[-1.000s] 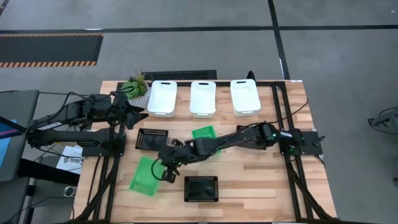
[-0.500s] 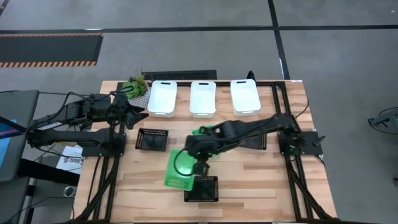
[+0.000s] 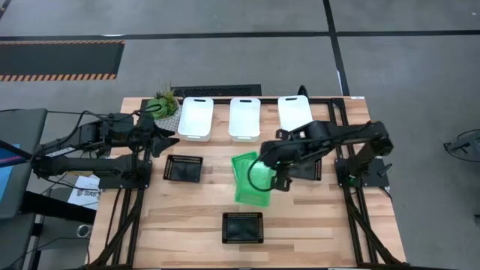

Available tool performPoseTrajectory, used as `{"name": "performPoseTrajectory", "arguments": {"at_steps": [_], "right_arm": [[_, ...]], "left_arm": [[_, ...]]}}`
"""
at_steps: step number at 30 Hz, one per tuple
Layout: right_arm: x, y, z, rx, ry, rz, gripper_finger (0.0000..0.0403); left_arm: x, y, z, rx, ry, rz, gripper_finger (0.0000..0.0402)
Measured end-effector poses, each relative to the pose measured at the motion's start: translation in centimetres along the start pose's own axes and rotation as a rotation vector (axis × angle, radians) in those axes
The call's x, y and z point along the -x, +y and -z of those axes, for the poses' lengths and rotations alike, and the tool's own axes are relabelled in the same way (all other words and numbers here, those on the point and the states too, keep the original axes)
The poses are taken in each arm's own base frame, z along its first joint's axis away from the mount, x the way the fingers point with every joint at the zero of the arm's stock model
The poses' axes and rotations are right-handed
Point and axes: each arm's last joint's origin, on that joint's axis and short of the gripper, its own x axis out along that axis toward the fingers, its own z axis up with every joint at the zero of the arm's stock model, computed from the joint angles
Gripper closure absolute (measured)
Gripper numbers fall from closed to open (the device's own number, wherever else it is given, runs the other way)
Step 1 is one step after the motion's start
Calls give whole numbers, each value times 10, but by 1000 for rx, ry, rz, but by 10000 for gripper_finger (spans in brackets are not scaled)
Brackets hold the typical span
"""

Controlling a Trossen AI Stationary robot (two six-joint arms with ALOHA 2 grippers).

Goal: Stack baskets by color
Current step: Stack the bottom green bin on the top green bins

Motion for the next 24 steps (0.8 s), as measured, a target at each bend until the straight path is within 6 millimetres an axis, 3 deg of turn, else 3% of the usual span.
{"name": "performPoseTrajectory", "arguments": {"at_steps": [5, 10, 17, 24], "right_arm": [[-17, -34, 22, 0, -8, -45, 401], [-31, -75, 31, 65, -102, -158, 401], [-62, -134, 23, 164, -109, -206, 400], [-113, -161, 11, 245, -65, -281, 399]], "left_arm": [[0, 0, 0, -7, -1, 0, 148], [0, 0, 0, -7, -1, -1, 148], [0, 0, -1, -6, -24, -9, 148], [0, 0, -2, -4, -35, -18, 148]]}}
